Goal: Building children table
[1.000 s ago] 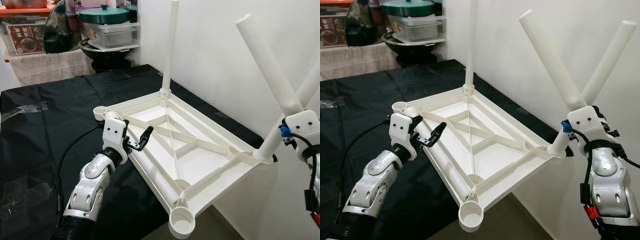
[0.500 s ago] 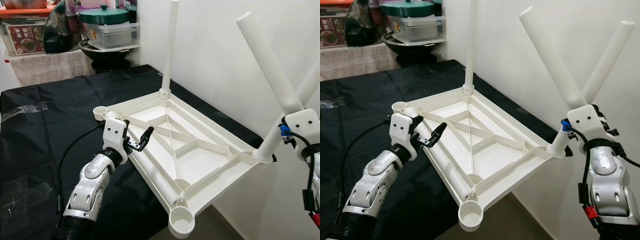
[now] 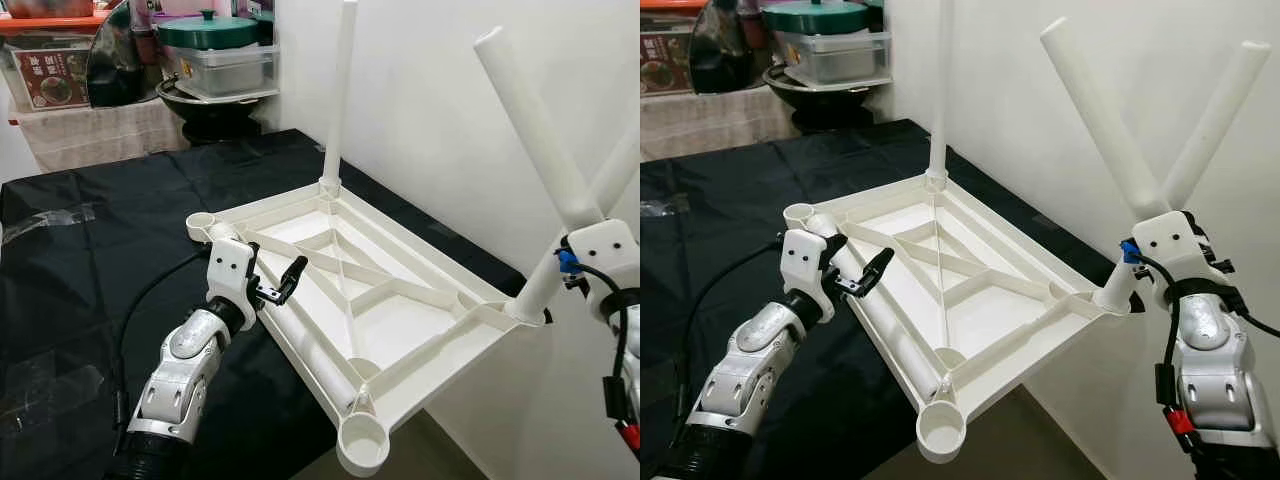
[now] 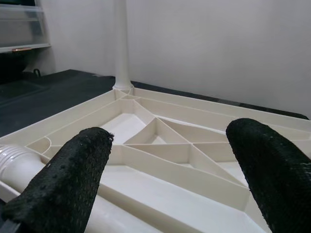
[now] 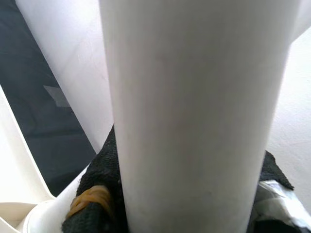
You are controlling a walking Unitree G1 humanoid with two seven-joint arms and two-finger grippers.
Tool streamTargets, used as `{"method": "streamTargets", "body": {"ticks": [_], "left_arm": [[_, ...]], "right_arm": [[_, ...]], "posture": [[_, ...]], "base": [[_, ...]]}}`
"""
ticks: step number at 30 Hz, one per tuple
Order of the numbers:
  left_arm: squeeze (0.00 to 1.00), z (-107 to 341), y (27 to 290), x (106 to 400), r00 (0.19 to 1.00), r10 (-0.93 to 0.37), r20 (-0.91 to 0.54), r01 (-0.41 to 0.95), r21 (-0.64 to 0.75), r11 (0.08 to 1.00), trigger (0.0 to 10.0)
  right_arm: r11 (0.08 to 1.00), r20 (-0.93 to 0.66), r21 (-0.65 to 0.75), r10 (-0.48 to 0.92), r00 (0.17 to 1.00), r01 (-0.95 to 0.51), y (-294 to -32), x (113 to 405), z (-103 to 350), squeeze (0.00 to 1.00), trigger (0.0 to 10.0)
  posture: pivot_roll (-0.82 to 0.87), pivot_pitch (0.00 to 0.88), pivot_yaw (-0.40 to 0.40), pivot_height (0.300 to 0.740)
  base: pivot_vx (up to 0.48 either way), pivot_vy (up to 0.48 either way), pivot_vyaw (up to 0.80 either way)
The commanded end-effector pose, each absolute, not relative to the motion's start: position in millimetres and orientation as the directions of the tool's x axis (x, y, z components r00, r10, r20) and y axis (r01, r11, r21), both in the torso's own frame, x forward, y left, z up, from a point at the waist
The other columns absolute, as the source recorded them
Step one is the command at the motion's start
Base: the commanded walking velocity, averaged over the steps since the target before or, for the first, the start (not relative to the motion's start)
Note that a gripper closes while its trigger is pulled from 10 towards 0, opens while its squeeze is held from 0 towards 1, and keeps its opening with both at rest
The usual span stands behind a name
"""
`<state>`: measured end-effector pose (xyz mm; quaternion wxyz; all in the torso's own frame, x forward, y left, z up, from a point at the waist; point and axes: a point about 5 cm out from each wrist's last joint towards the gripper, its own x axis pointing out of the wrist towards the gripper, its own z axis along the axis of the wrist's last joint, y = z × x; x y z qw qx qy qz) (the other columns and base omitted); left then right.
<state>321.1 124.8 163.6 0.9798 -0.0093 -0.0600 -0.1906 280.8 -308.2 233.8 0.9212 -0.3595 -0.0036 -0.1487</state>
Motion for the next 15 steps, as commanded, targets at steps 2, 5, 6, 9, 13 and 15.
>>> {"method": "streamTargets", "body": {"ticks": [2,5,6,9,13,15], "left_arm": [[0.0,160.3,127.4,321.8,0.922,-0.37,0.111,0.371,0.014,0.929,10.0],[0.0,161.2,127.3,322.1,0.922,-0.369,0.116,0.37,0.013,0.929,10.0],[0.0,161.2,127.3,322.1,0.922,-0.369,0.116,0.37,0.013,0.929,10.0],[0.0,162.1,126.8,321.1,0.922,-0.367,0.12,0.368,0.012,0.93,10.0],[0.0,162.7,126.1,319.7,0.924,-0.362,0.12,0.363,0.013,0.932,10.0],[0.0,162.7,126.1,319.7,0.924,-0.362,0.12,0.363,0.013,0.932,10.0]], "right_arm": [[0.701,0.123,-0.659,-0.257,0.958,0.273,-304.0,284.3,233.0,0.0,10.0],[0.7,0.128,-0.658,-0.257,0.958,0.276,-304.3,285.2,234.5,0.0,10.0],[0.7,0.128,-0.658,-0.257,0.958,0.276,-304.3,285.2,234.5,0.0,10.0],[0.703,0.13,-0.657,-0.251,0.959,0.272,-303.8,284.6,234.9,0.0,10.0],[0.707,0.128,-0.654,-0.247,0.96,0.269,-303.6,284.5,234.2,0.0,10.0],[0.707,0.128,-0.654,-0.247,0.96,0.269,-303.6,284.5,234.2,0.0,10.0]], "posture": [[-0.02,0.0,-0.077,0.74],[-0.02,0.0,-0.079,0.74],[-0.02,0.0,-0.079,0.74],[-0.01,0.0,-0.081,0.74],[-0.01,0.0,-0.081,0.74],[-0.01,0.0,-0.081,0.74]], "base": [[0.0,0.0,0.0],[0.0,0.0,0.0],[0.0,0.0,0.0],[0.0,0.0,0.0],[0.0,0.0,0.0],[0.0,0.0,0.0]]}}
